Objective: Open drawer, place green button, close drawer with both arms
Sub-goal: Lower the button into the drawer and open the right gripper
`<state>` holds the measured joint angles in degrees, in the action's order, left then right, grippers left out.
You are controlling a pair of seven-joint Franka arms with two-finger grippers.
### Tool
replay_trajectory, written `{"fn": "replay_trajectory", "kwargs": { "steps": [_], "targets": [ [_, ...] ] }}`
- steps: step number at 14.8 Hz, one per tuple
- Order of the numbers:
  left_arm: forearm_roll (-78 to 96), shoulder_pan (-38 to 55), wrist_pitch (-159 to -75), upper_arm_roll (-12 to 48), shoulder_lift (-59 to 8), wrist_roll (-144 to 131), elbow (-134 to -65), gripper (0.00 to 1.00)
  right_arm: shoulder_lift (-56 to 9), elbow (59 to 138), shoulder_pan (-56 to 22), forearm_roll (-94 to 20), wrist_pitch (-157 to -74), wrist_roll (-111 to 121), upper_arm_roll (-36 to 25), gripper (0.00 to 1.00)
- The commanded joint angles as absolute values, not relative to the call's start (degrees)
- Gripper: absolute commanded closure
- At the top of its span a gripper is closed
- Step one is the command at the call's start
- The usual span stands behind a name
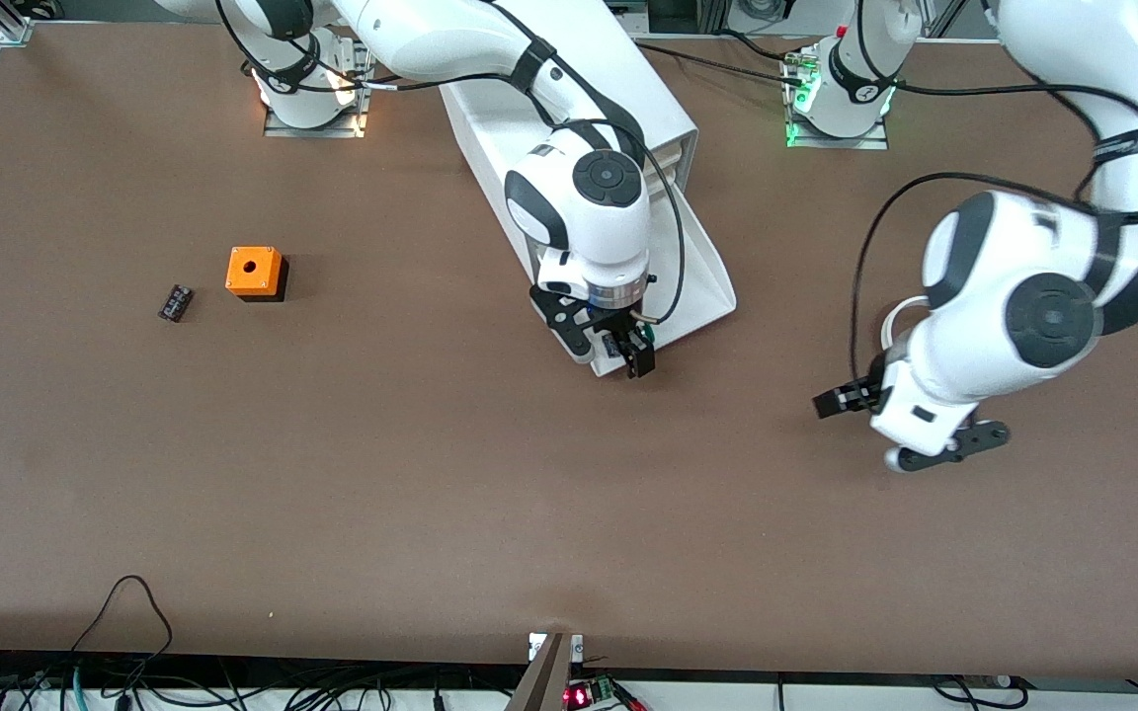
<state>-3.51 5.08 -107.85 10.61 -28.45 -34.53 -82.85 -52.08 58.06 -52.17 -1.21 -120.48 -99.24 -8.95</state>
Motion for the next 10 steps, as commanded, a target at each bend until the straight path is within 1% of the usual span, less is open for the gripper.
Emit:
{"fn": "replay_trajectory", "kwargs": {
  "steps": [1, 4, 7, 9, 10],
  "targets": [
    [-3.60, 6.76, -116.25, 10.37, -27.25, -38.75, -89.72, 0.00, -49.58, 57.74, -49.05, -3.85, -116.20, -86.53, -7.91, 0.00],
    [-3.69, 8.95, -123.64, 10.37, -27.68, -44.71, -94.20, 0.00, -47.46, 58.01, -44.92, -10.36, -115.58, -71.68, -7.91, 0.00],
    [-4.04, 12.47, -132.86, 10.20, -29.35, -50.61, -98.60, 0.00, -46.85, 58.62, -42.72, -11.16, -112.69, -59.02, -8.17, 0.00],
    [-4.39, 13.27, -138.23, 10.20, -30.75, -51.85, -100.89, 0.00, -45.54, 61.86, -41.67, -11.16, -110.75, -49.10, -8.96, 0.00],
    [-4.39, 13.79, -139.03, 10.28, -30.94, -51.94, -101.68, 0.00, -44.66, 63.70, -40.09, -11.42, -110.74, -44.61, -8.96, 0.00]
  ]
}}
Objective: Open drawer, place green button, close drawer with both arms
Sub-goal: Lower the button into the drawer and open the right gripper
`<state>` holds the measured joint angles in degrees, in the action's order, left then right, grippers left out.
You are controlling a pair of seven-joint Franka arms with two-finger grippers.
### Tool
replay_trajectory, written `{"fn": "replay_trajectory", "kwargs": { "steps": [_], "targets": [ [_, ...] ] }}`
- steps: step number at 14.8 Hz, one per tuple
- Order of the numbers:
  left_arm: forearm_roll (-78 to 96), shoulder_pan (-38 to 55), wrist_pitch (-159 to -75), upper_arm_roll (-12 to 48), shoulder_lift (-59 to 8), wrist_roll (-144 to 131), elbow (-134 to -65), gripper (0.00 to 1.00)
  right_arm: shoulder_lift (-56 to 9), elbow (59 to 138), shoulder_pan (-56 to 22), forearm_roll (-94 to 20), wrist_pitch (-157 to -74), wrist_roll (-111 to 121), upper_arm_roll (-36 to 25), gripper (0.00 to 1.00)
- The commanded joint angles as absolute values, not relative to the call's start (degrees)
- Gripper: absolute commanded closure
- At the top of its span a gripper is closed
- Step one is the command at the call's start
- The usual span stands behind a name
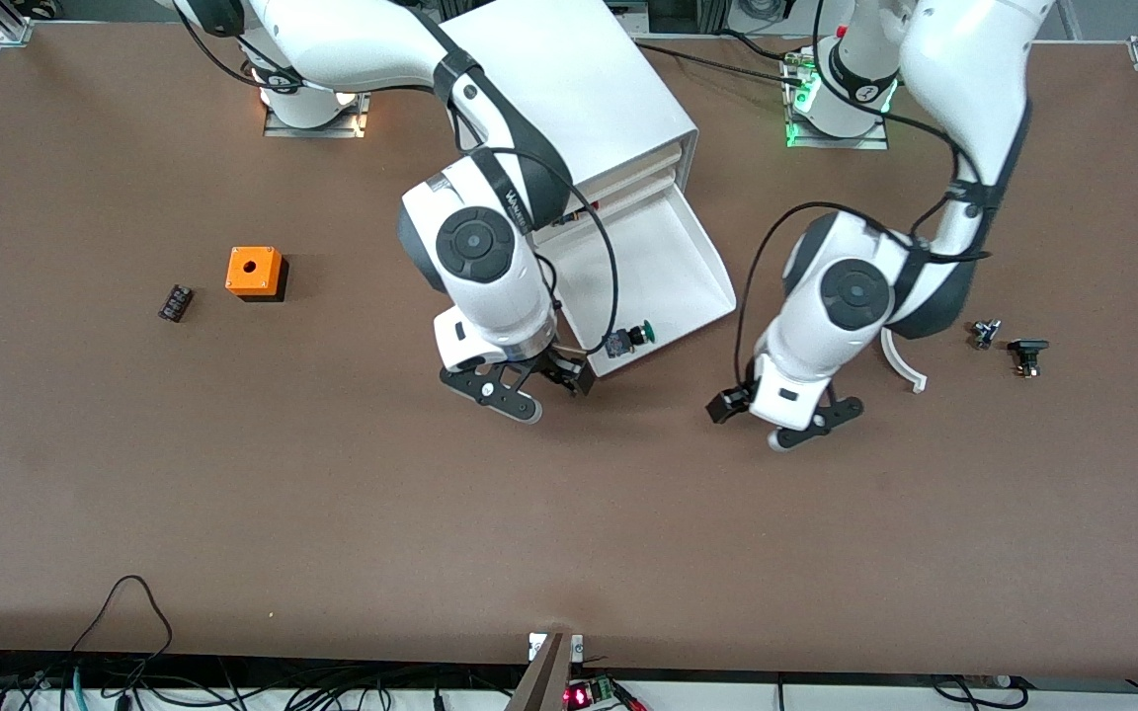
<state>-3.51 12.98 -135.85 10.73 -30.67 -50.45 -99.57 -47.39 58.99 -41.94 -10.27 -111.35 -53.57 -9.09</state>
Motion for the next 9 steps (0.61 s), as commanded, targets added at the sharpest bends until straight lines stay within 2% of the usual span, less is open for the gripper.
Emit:
{"fn": "replay_trajectory", "kwargs": {
  "steps": [1, 7, 9],
  "targets": [
    [-4.39, 14.58, -139.13, 10.28, -31.20, -52.20, -102.21, 0.00, -43.52, 65.55, -38.77, -11.43, -110.74, -41.08, -9.05, 0.00],
    [-4.48, 21.00, -138.34, 10.46, -30.94, -57.39, -107.22, 0.00, -39.38, 76.19, -31.22, -11.43, -110.92, -22.78, -9.32, 0.00],
    [-4.13, 20.31, -138.34, 14.13, -30.59, -58.18, -108.37, 0.00, -39.37, 77.52, -28.58, -11.43, -111.09, -19.35, -9.32, 0.00]
  ]
}}
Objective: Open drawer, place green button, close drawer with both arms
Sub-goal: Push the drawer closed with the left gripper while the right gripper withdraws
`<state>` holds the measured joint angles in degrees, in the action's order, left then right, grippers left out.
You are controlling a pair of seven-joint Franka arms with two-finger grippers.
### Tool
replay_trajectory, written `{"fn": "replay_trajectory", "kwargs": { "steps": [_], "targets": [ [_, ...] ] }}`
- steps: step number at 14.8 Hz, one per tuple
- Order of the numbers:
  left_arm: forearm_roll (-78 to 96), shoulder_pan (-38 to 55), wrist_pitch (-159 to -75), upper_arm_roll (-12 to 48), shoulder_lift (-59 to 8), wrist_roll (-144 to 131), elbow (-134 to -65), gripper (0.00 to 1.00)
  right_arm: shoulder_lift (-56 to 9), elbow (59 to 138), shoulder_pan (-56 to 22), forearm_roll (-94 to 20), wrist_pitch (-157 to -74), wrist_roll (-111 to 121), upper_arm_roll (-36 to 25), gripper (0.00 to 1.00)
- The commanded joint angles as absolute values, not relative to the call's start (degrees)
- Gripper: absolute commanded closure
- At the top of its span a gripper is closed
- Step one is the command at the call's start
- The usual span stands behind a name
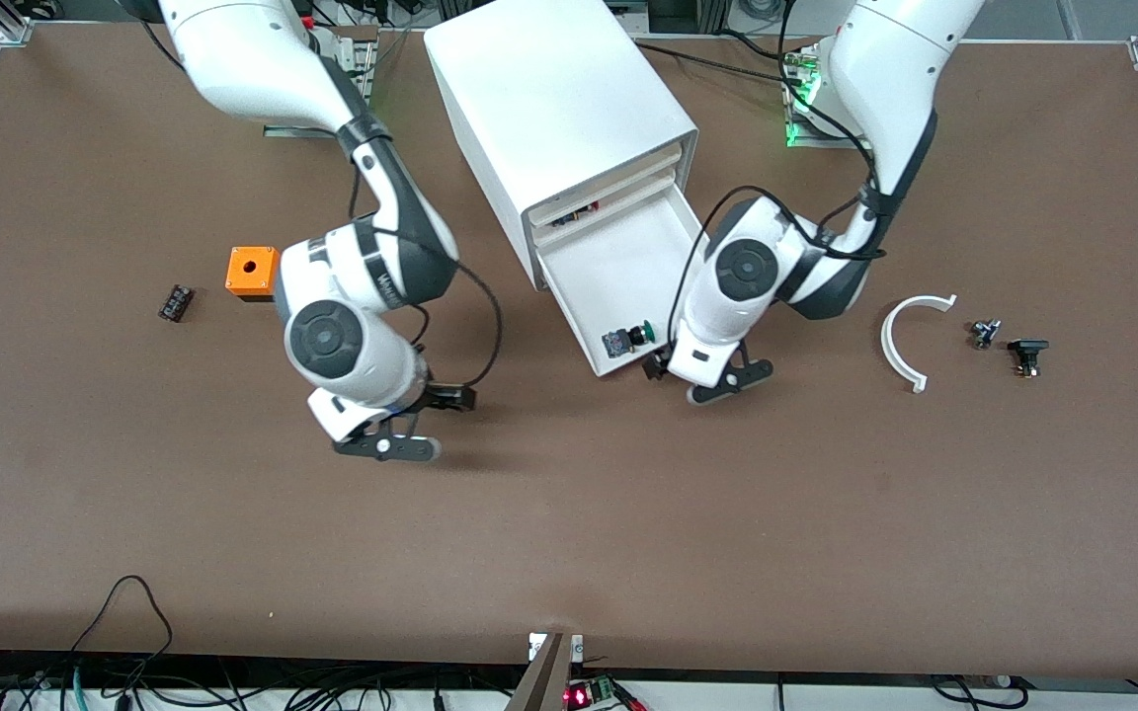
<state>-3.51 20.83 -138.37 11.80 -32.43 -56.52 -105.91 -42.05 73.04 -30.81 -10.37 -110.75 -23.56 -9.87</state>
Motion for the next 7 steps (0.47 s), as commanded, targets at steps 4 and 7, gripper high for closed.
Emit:
{"fn": "replay_trajectory", "kwargs": {
  "steps": [4, 7],
  "targets": [
    [-3.69, 16.54, -138.08, 20.37, -29.53, -58.18, -110.74, 0.00, -39.37, 79.18, -23.39, -11.43, -110.83, -13.90, -9.32, 0.00],
    [-3.69, 10.92, -134.84, 28.01, -29.62, -58.27, -111.62, 0.00, -39.46, 80.32, -19.96, -11.43, -111.09, -9.68, -9.32, 0.00]
  ]
}}
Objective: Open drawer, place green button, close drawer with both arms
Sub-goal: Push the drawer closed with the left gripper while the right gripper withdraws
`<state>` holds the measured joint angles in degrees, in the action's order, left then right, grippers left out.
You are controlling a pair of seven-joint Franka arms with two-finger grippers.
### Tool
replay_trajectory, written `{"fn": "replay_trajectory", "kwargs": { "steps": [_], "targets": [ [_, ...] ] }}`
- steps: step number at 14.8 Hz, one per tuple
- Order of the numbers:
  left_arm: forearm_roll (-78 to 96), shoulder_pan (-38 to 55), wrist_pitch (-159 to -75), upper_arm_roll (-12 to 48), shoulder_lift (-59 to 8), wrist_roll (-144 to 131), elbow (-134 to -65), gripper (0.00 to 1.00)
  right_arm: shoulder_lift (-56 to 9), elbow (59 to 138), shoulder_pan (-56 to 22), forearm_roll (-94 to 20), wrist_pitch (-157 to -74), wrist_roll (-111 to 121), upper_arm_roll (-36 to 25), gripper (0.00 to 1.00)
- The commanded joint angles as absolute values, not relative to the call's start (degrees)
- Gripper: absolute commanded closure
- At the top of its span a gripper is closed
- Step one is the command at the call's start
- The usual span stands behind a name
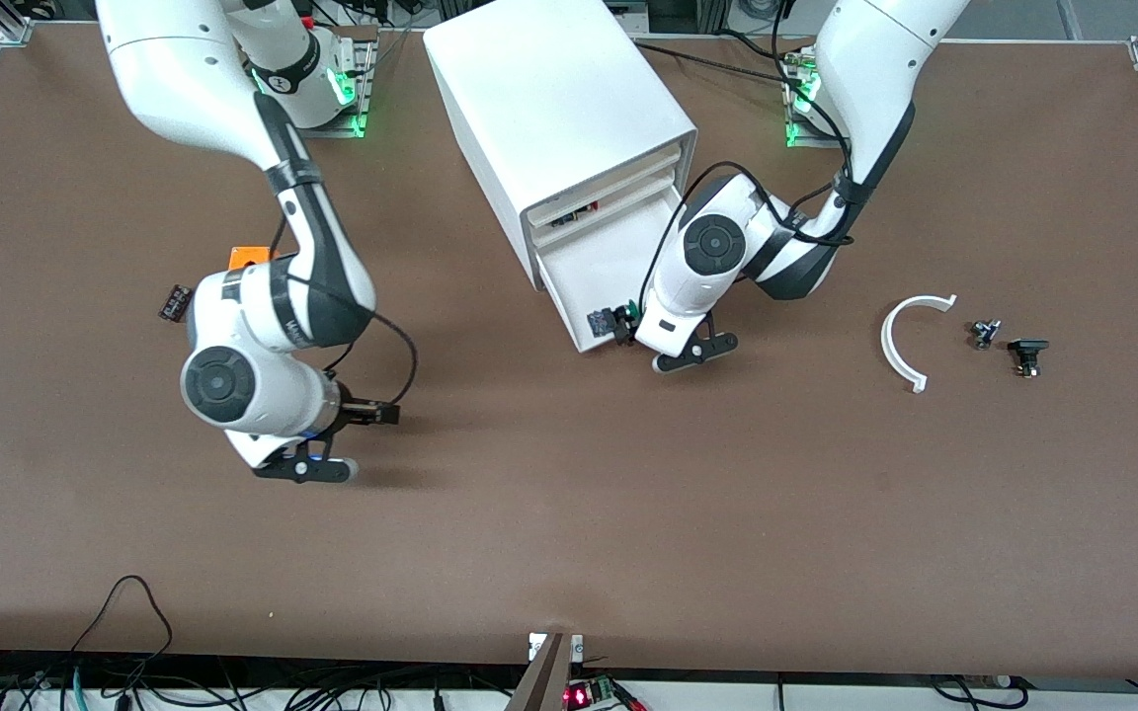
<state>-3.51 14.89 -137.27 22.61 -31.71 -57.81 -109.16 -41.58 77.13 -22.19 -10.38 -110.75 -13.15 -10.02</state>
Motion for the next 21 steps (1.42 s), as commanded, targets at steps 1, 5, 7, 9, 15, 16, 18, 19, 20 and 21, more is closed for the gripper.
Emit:
{"fn": "replay_trajectory", "kwargs": {
  "steps": [1, 5, 7, 9, 15, 16, 18, 19, 20, 21],
  "targets": [
    [-3.69, 9.33, -132.13, 30.30, -29.53, -58.18, -111.62, 0.00, -39.46, 81.20, -19.08, -11.43, -111.44, -8.10, -9.32, 0.00],
    [-3.69, 4.48, -128.41, 38.14, -30.06, -58.88, -112.06, 0.00, -39.11, 81.83, -15.04, -11.34, -111.45, -3.54, -9.67, 0.00],
    [-3.69, 5.27, -128.67, 38.32, -30.41, -59.24, -112.58, 0.00, -37.63, 83.31, -12.84, -11.43, -111.62, 0.25, -9.76, 0.00],
    [-3.69, 5.97, -128.85, 38.41, -30.67, -59.24, -113.20, 0.00, -34.82, 85.94, -11.96, -11.34, -111.71, 0.35, -9.84, 0.00],
    [-3.69, 7.20, -129.20, 39.90, -31.20, -62.75, -113.90, 0.00, -22.44, 94.56, -11.95, -10.28, -112.68, 0.62, -12.04, 0.00],
    [-3.69, 7.73, -129.20, 39.90, -31.20, -63.36, -113.91, 0.00, -20.24, 95.70, -11.95, -10.20, -112.41, 0.62, -12.13, 0.00],
    [-3.69, 8.96, -129.20, 39.90, -31.20, -64.85, -113.91, 0.00, -15.75, 98.43, -11.95, -10.20, -112.32, 0.62, -12.39, 0.00],
    [-3.69, 9.40, -129.20, 39.90, -31.11, -65.47, -113.91, 0.00, -13.73, 99.48, -12.04, -9.93, -112.32, 0.53, -12.39, 0.00],
    [-3.69, 9.40, -129.11, 39.90, -31.03, -65.65, -113.91, 0.00, -11.62, 100.62, -11.95, -9.50, -112.15, 0.27, -12.39, 0.00],
    [-3.69, 9.40, -129.02, 39.90, -31.03, -65.74, -113.91, 0.00, -9.60, 101.59, -12.13, -9.14, -111.89, -0.17, -12.39, 0.00]
  ]
}}
